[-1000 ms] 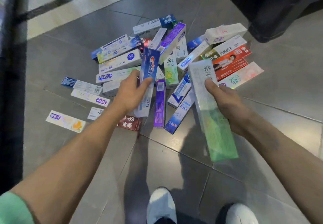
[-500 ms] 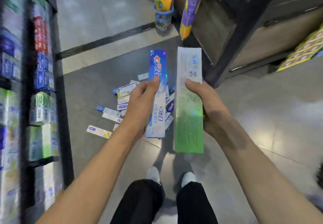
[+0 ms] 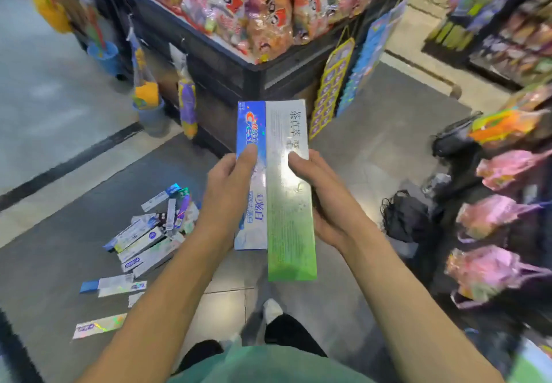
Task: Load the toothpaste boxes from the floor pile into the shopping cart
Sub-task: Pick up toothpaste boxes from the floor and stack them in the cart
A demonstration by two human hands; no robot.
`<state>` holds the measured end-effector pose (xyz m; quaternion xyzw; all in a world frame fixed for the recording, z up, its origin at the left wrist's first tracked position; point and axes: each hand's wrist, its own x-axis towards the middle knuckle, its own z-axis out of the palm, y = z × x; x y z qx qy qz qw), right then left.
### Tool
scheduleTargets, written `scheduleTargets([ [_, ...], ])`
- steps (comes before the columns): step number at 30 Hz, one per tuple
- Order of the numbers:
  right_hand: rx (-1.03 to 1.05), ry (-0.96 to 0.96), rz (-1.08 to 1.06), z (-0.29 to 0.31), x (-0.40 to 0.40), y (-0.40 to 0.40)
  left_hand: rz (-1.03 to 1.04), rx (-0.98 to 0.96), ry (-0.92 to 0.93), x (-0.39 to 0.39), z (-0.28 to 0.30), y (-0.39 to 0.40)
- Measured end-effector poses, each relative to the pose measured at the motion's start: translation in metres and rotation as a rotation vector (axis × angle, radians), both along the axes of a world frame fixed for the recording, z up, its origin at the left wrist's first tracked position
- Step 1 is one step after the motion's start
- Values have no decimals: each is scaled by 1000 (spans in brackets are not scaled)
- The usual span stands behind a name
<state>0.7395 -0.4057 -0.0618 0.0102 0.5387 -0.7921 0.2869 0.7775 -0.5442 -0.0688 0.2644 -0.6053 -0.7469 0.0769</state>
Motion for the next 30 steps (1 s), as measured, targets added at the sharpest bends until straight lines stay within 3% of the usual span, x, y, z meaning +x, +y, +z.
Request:
scheduleTargets([
  [6, 16, 3, -447, 20, 98, 103, -470, 74, 4, 23, 11, 90],
  [15, 12, 55, -1073, 11, 284, 252, -1085, 141, -119, 127, 9, 274],
  [25, -381, -78, -1299, -26, 446, 422, -1302, 433, -428, 238, -10, 449],
  [30, -424, -193, -1343, -46, 470, 473, -1360, 376, -384, 246, -24, 492],
])
